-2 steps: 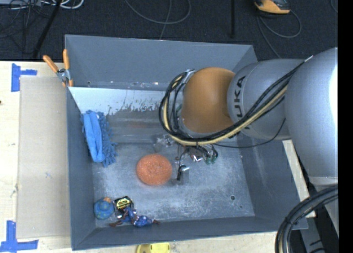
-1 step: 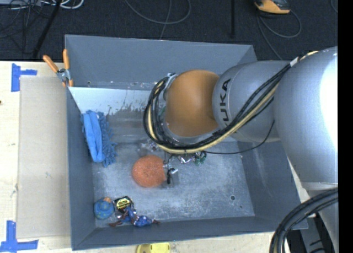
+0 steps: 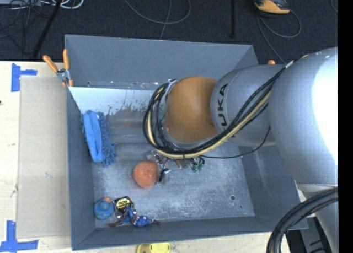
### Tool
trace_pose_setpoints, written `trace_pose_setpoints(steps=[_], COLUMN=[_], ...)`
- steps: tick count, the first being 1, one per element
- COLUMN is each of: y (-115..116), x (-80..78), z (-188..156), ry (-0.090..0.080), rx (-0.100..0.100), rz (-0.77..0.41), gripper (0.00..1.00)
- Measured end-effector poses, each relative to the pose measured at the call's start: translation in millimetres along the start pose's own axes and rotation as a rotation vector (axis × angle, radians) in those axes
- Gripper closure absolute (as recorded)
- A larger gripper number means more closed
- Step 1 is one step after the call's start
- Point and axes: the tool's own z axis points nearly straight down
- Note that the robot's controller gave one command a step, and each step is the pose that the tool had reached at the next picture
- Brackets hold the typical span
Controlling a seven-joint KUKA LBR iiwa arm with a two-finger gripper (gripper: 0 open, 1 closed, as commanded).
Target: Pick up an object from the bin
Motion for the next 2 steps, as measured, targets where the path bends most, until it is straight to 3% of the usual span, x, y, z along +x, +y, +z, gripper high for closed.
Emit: trace_pose_setpoints(steps=[1,2], y=[0.1,-31.6], x=[0.0,17.0], z=[0.0,-201.6], ry=[0.0,-0.004], rx=[0.0,0.002], rz=[-0.001,-0.018], gripper=[1.0,1.0])
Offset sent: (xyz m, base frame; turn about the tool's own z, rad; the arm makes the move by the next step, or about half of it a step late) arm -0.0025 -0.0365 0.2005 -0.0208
